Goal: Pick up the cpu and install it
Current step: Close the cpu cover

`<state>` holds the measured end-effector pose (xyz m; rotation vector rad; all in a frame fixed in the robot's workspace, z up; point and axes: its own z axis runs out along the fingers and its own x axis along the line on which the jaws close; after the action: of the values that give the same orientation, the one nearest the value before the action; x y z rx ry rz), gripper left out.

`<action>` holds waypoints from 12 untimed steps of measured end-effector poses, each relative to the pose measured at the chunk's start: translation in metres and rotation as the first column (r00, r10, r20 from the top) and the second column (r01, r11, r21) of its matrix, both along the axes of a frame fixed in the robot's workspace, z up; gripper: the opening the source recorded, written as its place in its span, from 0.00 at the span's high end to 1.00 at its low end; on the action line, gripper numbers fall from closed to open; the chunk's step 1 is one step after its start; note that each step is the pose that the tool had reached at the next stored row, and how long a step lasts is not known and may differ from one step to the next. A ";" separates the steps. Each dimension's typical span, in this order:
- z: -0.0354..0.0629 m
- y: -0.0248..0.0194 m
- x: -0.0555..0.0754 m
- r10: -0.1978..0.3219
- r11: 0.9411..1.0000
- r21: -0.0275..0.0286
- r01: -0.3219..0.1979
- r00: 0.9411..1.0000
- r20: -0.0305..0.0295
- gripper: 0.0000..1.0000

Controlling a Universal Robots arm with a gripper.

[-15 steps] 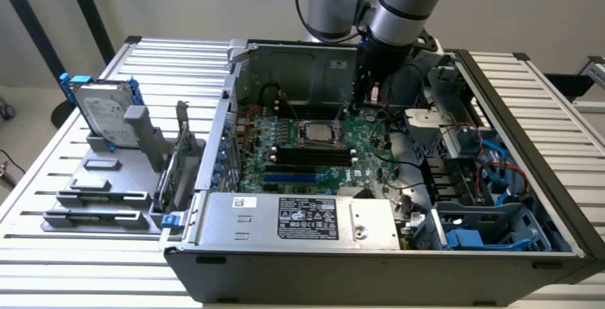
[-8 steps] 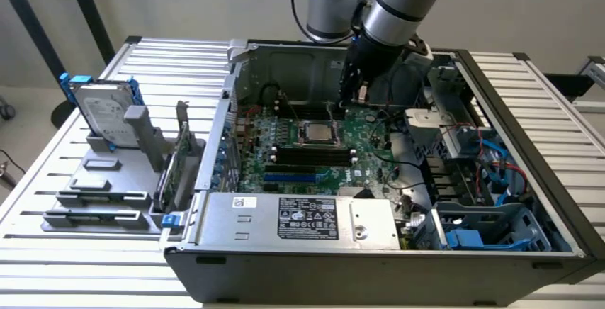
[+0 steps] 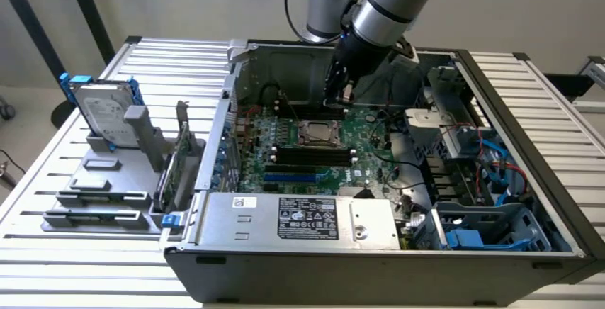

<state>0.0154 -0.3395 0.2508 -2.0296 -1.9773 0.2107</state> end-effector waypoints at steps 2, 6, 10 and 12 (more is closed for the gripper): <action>-0.0003 0.0000 -0.005 0.000 1.000 0.000 0.000 1.000 -0.018 0.89; -0.0016 0.0000 -0.012 0.000 1.000 0.000 0.000 0.999 -0.050 0.89; -0.0048 -0.0003 -0.020 0.000 1.000 0.000 0.000 0.998 -0.067 0.89; -0.0057 -0.0003 -0.027 0.000 1.000 0.000 0.000 0.997 -0.076 0.89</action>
<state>-0.0119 -0.3397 0.2450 -1.9912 -1.9313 0.2835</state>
